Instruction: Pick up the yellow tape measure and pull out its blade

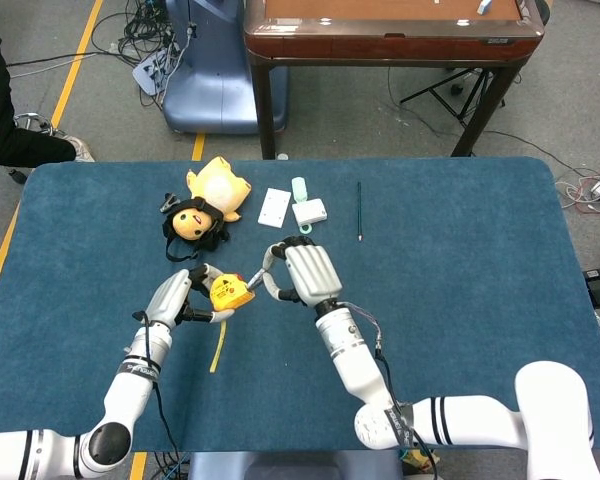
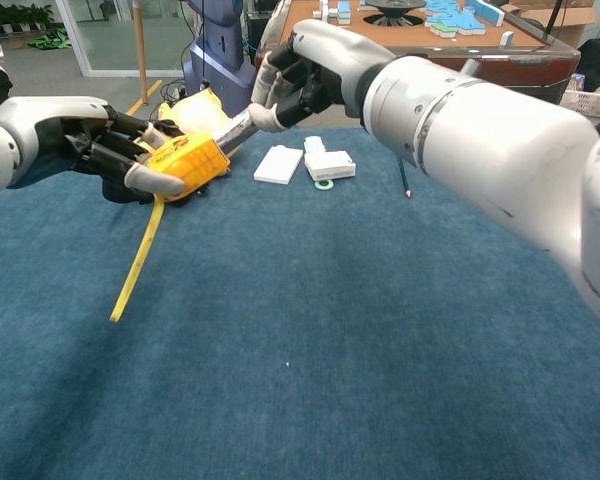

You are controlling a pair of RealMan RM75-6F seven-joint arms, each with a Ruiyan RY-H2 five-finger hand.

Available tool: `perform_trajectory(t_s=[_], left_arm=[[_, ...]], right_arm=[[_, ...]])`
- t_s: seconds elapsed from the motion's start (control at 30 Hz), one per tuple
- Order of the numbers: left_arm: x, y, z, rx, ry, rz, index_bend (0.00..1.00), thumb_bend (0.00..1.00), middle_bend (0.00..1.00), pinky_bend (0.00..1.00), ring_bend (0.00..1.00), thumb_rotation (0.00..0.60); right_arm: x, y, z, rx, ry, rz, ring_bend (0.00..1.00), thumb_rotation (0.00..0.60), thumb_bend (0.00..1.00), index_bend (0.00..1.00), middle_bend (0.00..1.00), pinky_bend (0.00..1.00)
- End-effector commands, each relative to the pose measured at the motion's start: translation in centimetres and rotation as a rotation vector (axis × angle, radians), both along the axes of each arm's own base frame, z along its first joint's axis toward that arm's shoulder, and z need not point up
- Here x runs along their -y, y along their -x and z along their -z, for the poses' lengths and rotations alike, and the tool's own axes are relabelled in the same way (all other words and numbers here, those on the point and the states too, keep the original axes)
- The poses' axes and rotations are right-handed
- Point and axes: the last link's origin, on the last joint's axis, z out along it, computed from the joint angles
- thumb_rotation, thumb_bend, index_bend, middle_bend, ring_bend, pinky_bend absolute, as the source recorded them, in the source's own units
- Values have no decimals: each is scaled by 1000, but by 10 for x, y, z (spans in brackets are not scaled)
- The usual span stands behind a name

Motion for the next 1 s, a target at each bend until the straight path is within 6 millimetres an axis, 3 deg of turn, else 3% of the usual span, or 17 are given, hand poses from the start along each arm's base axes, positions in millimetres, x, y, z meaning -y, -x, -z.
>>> perform_trajectory(t_s=[0.03, 0.33, 1.0], left_arm=[[-1, 2, 0, -14, -2, 5, 467, 135, 529, 276, 431, 600], [0, 17, 2, -47, 25, 8, 467, 135, 521, 276, 431, 600], [10, 64, 5, -154, 147, -5, 470, 135, 504, 276, 431, 600]], right_arm=[[1, 1, -2, 7, 0, 5, 276, 600, 656, 618, 478, 202], [6, 17, -24, 30, 23, 30, 285, 600, 685, 640, 493, 202], [7, 89, -106, 37, 122, 114, 285, 600, 692, 642, 493, 202]])
